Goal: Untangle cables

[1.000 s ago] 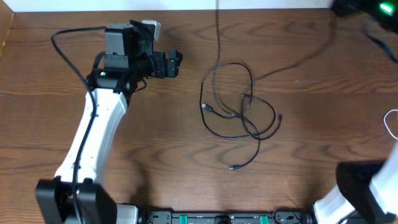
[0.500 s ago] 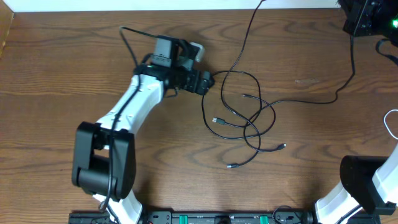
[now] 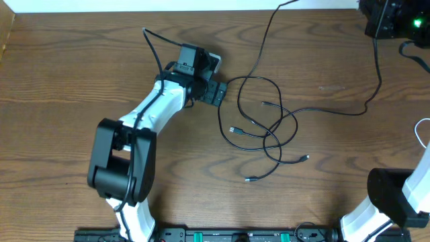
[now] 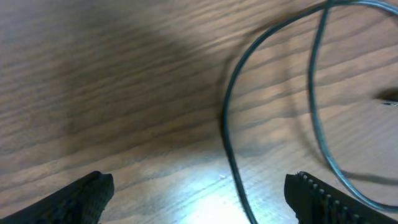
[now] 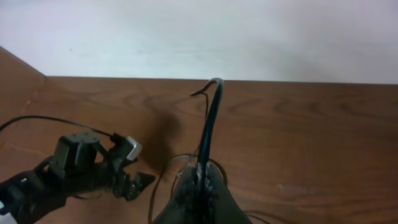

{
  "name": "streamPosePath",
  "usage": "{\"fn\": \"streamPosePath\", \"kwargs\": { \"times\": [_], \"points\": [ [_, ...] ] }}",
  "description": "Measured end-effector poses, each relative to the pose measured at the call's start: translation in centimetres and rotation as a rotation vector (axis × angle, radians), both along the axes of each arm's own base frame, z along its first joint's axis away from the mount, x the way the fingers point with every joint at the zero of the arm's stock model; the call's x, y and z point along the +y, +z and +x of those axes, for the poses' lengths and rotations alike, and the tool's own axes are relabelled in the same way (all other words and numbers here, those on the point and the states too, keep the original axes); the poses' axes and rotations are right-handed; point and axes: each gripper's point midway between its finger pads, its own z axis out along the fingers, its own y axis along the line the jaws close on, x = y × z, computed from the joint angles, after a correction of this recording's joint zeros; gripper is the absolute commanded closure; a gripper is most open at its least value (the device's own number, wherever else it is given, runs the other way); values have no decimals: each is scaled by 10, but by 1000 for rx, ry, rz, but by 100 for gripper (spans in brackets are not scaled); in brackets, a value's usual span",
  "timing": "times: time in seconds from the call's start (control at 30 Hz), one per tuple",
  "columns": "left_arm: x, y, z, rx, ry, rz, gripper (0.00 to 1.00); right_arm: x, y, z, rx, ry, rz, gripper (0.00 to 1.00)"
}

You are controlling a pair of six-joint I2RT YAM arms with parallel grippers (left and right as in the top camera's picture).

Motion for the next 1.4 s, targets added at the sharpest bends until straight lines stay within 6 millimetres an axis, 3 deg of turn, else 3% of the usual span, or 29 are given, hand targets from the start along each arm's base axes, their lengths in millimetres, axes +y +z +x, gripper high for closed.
{"fn": "streamPosePath", "kwargs": {
  "times": [0.47,0.7,0.8,0.9,0.97,1.07,1.2,1.3,1.4],
  "points": [
    [-4,-39,-2,19,-17,110,21,-1,-22,17,38,15,-24,99],
    [9,-46,5,-2,29,193,24,-1,-22,19,32,19,-30,99],
    [25,-43,16,-40,111,272,24,-2,-22,19,34,14,-35,99],
    [56,-39,25,-77,230,374,27,-4,-25,20,41,7,-44,99],
    [77,-38,28,-81,288,430,36,-5,-27,21,47,1,-49,99],
    [114,-38,24,-52,380,498,61,-6,-30,22,54,-3,-52,99],
    [148,-34,22,-31,443,548,63,-7,-34,24,66,-8,-56,99],
    [161,-9,24,-65,483,534,62,-8,-39,28,79,-11,-58,99],
    [164,32,26,-138,511,497,59,-8,-48,35,101,-12,-60,99]
  ]
}}
